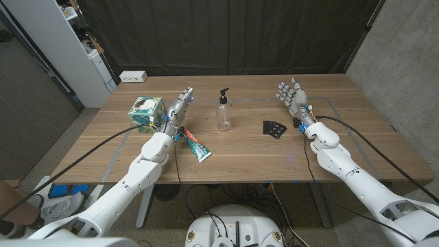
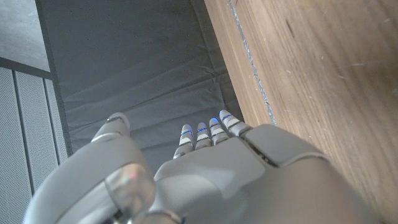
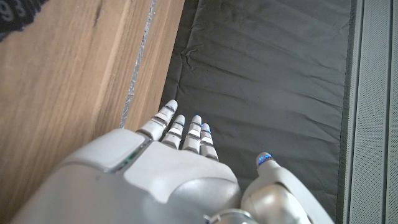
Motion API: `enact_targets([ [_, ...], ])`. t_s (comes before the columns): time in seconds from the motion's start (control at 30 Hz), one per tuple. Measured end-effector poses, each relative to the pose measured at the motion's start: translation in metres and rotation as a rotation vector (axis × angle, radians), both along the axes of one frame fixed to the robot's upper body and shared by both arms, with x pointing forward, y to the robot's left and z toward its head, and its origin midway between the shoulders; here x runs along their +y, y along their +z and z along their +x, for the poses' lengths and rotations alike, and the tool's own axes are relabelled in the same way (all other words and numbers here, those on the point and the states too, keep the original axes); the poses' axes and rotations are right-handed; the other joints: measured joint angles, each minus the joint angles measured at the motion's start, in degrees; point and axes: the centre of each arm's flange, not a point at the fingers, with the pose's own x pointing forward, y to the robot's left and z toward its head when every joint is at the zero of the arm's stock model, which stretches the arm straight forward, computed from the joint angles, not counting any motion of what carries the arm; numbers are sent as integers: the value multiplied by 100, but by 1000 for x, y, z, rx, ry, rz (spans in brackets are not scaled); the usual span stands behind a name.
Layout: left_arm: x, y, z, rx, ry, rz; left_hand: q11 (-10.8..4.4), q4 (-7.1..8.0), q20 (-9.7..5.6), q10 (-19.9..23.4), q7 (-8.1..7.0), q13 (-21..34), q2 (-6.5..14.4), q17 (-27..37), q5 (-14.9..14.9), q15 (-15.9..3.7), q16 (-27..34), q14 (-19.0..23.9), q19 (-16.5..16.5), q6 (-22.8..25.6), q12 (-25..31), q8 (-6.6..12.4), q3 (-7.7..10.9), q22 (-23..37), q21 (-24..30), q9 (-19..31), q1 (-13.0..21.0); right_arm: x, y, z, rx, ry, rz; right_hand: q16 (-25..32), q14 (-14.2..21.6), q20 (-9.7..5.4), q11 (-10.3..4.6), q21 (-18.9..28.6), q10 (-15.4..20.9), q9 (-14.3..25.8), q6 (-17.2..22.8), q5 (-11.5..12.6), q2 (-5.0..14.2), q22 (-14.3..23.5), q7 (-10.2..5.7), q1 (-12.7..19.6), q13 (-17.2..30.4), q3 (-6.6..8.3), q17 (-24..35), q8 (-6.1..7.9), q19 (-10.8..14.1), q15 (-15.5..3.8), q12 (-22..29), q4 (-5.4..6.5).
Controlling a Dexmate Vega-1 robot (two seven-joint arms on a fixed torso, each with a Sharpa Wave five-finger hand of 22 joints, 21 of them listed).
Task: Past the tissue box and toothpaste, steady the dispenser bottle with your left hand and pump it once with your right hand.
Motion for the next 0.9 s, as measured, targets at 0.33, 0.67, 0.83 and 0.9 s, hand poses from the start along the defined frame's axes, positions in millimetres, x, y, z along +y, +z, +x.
enact_targets([
  [0.33,1,-2,13,4,13,-56,-21,46,-31,21,20,0,91,1,0,0,0,0,31,83,0,0,1,0,0,1,-90,3,2,5,0,39,-7,0,0,0,0,0,0,0,0,0,0,0,0,0,0,32,-1,0,0,0,0,31],
  [0.67,-3,-1,25,7,20,-99,9,63,-21,154,28,0,150,1,0,-12,0,131,122,220,0,0,18,1,0,1,-239,6,-3,10,29,62,-20,1,0,0,0,0,0,0,1,0,0,-3,0,0,0,32,-1,0,0,0,0,31],
  [0.83,-5,0,30,4,21,-110,9,63,-21,153,21,1,128,1,0,-12,0,131,122,226,0,0,18,0,0,1,-278,7,-6,12,42,72,-16,1,-56,6,-2,0,-3,0,-28,0,0,0,-27,0,0,31,-1,0,-90,-9,0,32],
  [0.9,-6,1,32,3,22,-113,10,62,-20,153,21,1,151,1,0,-12,0,130,122,226,0,0,18,1,0,1,-301,7,-6,13,47,75,-14,-17,-114,32,-10,-16,-72,0,-85,0,0,4,-20,0,1,7,-1,0,-179,-30,0,55],
])
